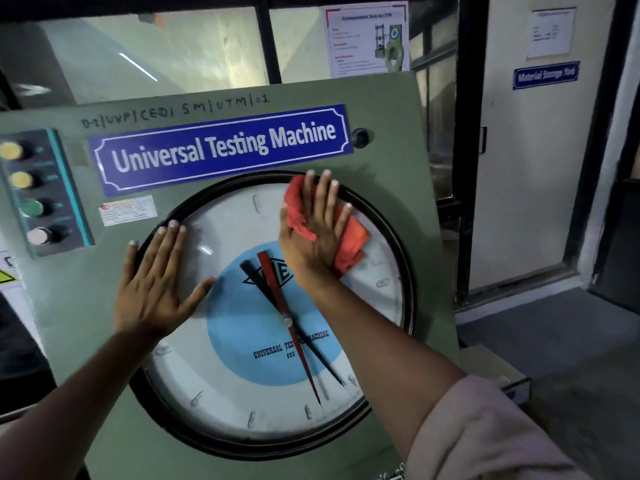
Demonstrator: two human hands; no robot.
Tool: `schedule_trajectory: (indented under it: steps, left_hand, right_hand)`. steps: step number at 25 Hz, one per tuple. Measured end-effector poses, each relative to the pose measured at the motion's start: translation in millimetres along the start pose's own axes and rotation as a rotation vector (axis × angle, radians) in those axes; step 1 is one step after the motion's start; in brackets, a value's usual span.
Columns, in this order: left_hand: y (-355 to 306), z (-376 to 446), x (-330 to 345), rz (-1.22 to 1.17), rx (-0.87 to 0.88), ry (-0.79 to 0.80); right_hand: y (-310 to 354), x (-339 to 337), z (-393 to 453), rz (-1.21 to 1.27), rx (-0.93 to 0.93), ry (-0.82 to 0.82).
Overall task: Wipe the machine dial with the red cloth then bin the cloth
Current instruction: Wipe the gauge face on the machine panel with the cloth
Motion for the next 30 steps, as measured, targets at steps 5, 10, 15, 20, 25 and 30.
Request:
schedule_trajectory:
  steps: [5,10,15,20,25,30]
  left_hand:
    - [4,-33,16,-0.024,-0.120,-0.039]
    - [0,-49,25,-0.049,-0.216,-0.047]
    - [2,-49,27,-0.053,-0.196,-0.069]
    - [4,-49,35,-0.048,-0.216,-0.104]
    - [9,-52,42,-0.008,-0.204,-0.173]
    - [7,-51,40,-0.016,-0.212,-0.165]
  right_hand:
    - [76,14,-11,-0.063,-0.482,0.129]
    - [-28,-2,9,-0.042,-0.322,0.079]
    - [-98,0,-32,-0.017,0.143,0.030]
    - [15,6,-2,-0.022,-0.105,0.028]
    - [127,34,-60,-0.108,-0.574,0.177]
    - [81,20,-24,-0.182,-0.715,0.149]
Point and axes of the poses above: each hand's wrist, its own z-axis towards the middle knuckle, its own x-axis out of the palm, y = z × x, the point moved 4 cm from there along z, towards the middle knuckle, and after that the axes turned 8 degrees about y, right-handed, at the moved point
